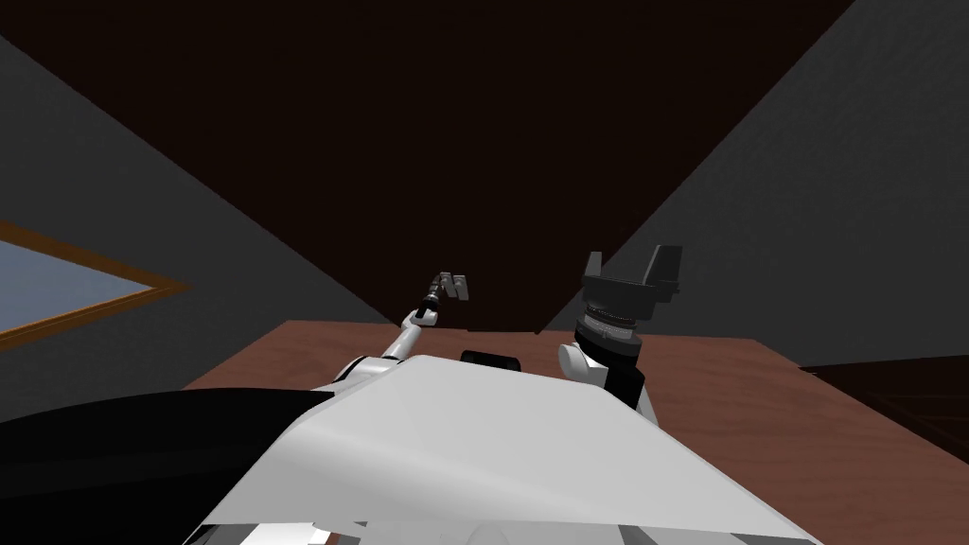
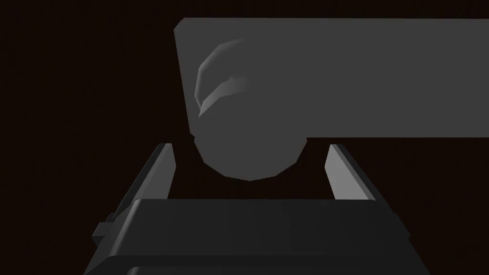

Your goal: Pull the door open

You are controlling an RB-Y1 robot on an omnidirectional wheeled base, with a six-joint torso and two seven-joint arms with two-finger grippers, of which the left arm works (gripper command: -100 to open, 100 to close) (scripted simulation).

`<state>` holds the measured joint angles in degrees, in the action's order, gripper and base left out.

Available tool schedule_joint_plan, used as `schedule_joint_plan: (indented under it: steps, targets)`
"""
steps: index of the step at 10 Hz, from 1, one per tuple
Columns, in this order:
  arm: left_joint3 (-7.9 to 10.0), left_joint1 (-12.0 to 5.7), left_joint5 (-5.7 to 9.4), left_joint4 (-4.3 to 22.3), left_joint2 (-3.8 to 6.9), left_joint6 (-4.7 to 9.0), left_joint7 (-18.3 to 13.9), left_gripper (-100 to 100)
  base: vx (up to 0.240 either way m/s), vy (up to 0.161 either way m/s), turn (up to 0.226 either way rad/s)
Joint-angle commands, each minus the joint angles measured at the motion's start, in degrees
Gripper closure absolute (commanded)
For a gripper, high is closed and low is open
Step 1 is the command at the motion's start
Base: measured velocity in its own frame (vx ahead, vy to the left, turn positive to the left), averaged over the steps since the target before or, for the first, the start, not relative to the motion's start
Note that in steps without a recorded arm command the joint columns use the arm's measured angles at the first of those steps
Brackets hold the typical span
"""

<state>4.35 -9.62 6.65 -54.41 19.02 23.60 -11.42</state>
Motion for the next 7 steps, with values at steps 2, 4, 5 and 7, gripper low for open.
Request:
schedule_joint_plan:
  steps: [2, 4, 5, 7]
  targets:
    - [0.0, 0.0, 0.0, 0.0, 0.0, 0.0, 0.0, 100, 0.048, -0.03, 0.001]
    - [0.0, 0.0, 0.0, 0.0, 0.0, 0.0, 0.0, 100, -0.041, 0.019, -0.017]
    - [0.0, 0.0, 0.0, 0.0, 0.0, 0.0, 0.0, 100, -0.018, 0.012, -0.017]
    - [0.0, 0.0, 0.0, 0.0, 0.0, 0.0, 0.0, 100, -0.003, 0.001, 0.001]
